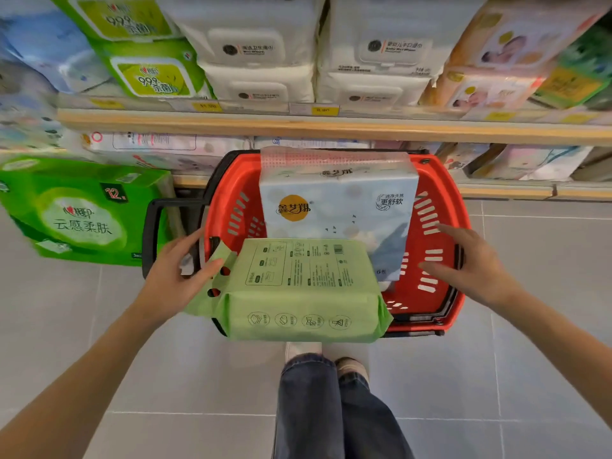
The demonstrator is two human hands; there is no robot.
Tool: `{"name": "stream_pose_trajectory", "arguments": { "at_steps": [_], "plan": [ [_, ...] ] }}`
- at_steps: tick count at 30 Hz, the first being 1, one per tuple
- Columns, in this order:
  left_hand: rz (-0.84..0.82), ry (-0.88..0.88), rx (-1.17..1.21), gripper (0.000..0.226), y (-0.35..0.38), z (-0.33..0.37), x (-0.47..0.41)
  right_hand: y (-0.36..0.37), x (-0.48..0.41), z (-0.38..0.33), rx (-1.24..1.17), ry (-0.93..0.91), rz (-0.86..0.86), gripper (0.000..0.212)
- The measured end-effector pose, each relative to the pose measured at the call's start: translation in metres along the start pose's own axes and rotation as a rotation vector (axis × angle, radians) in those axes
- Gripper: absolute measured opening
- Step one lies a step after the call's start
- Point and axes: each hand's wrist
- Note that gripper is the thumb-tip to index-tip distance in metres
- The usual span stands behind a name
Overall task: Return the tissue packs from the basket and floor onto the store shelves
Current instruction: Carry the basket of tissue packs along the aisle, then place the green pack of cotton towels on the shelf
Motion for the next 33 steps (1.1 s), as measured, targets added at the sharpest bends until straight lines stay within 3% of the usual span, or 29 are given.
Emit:
{"name": "stream_pose_trajectory", "arguments": {
  "at_steps": [5, 11, 14, 17, 22, 26, 30, 33],
  "plan": [
    [0.108, -0.049, 0.03, 0.069, 0.0, 0.006, 0.057, 0.032, 0.064, -0.051, 0.097, -0.397, -0.164, 0.078],
    [0.252, -0.117, 0.108, 0.083, 0.023, -0.002, 0.105, 0.085, 0.079, -0.083, 0.729, -0.951, -0.211, 0.118],
    [0.344, -0.065, 0.124, 0.076, 0.032, -0.013, 0.115, 0.102, 0.07, -0.095, 0.882, -1.002, -0.253, 0.129],
    [0.381, -0.132, 0.13, 0.074, 0.038, -0.025, 0.12, 0.124, 0.064, -0.096, 0.957, -1.032, -0.291, 0.128],
    [0.39, -0.217, 0.129, 0.071, 0.049, -0.046, 0.128, 0.14, 0.057, -0.092, 0.993, -0.991, -0.186, 0.129],
    [0.373, -0.266, 0.147, 0.065, 0.051, -0.053, 0.134, 0.144, 0.052, -0.089, 0.997, -1.065, -0.114, 0.133],
    [0.413, -0.348, 0.245, 0.059, 0.045, -0.048, 0.135, 0.137, 0.05, -0.1, 0.962, -1.041, -0.123, 0.128],
    [0.42, -0.363, 0.308, 0.057, 0.042, -0.043, 0.132, 0.119, 0.041, -0.117, 0.853, -1.012, -0.166, 0.113]
  ]
}}
Point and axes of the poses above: each hand's wrist, its own x-axis away from the middle knuckle, its own y-axis out of the palm, z = x × y, and after that the axes turned 7 degrees about z, right-handed
